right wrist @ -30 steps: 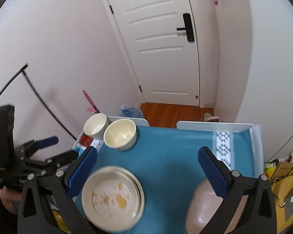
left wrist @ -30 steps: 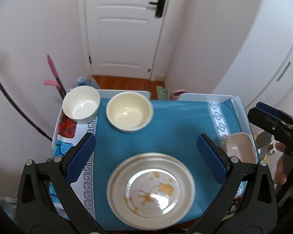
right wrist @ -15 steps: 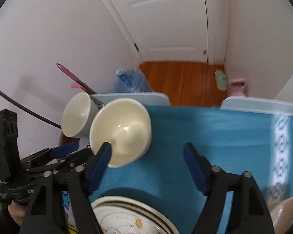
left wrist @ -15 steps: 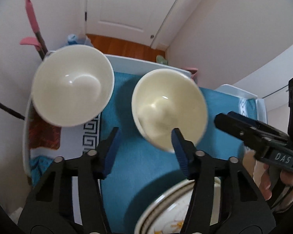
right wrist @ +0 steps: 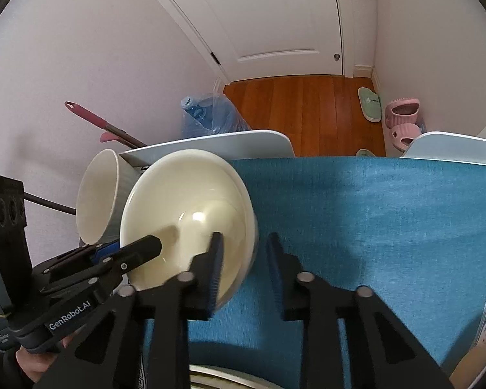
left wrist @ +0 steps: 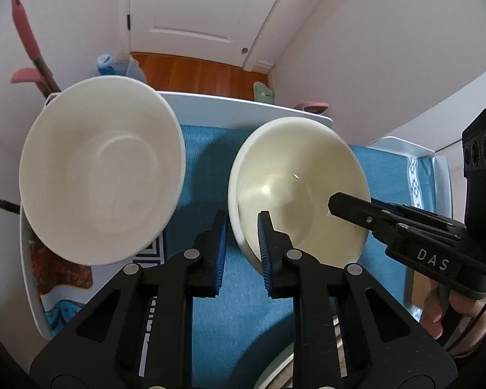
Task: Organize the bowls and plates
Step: 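Release the basket and grasp the rim of the cream printed bowl, then carry the cream bowl and lower it into the taupe basket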
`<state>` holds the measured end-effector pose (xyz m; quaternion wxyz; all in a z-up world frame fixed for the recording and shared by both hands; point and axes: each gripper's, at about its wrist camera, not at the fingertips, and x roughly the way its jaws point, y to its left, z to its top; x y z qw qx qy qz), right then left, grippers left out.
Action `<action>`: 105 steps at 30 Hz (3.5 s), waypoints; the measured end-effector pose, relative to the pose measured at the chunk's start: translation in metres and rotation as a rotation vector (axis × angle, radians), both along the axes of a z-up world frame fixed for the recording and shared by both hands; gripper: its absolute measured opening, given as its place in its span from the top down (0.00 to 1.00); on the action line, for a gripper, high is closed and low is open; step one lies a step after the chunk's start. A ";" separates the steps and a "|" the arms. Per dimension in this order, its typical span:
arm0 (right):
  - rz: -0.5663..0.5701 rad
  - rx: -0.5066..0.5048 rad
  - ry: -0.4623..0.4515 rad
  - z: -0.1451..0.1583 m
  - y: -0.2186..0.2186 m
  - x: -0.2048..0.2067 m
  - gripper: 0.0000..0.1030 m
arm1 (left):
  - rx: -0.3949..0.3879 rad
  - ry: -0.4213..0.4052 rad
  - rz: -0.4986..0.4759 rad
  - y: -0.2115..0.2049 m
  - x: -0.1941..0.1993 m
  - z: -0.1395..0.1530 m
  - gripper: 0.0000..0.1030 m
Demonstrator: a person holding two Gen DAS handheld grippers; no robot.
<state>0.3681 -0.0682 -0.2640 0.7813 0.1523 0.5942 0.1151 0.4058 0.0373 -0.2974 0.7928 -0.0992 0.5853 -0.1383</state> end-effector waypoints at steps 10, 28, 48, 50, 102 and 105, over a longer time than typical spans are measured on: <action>-0.017 0.011 -0.014 0.000 -0.001 -0.002 0.86 | 0.025 -0.030 0.003 0.003 -0.001 0.006 0.85; 0.026 0.069 -0.187 0.071 -0.041 -0.055 0.86 | 0.077 -0.233 0.057 -0.048 -0.077 0.105 0.85; -0.160 -0.013 -0.199 0.118 -0.249 -0.206 0.86 | -0.024 -0.218 -0.164 -0.276 -0.175 0.117 0.85; -0.176 -0.021 -0.176 0.109 -0.265 -0.214 0.86 | -0.014 -0.191 -0.182 -0.291 -0.180 0.103 0.85; -0.050 -0.104 -0.233 0.106 -0.284 -0.219 0.86 | 0.196 -0.255 -0.140 -0.298 -0.199 0.107 0.79; 0.006 -0.078 -0.310 0.133 -0.267 -0.208 0.86 | 0.224 -0.349 -0.028 -0.263 -0.204 0.143 0.08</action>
